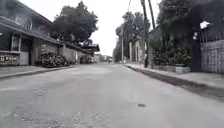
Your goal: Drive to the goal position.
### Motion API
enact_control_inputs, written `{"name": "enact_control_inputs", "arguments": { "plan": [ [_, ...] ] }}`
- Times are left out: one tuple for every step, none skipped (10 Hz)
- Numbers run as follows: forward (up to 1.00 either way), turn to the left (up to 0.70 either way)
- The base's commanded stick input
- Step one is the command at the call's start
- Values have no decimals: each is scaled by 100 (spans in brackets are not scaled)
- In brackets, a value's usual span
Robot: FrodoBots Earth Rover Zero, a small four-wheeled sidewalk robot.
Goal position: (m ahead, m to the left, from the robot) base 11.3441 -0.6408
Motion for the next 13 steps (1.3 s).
{"name": "enact_control_inputs", "arguments": {
  "plan": [
    [100,0],
    [100,0],
    [100,0],
    [100,0],
    [100,0],
    [100,0],
    [100,0],
    [100,0],
    [100,0],
    [100,0],
    [100,0],
    [100,0],
    [100,0]
  ]
}}
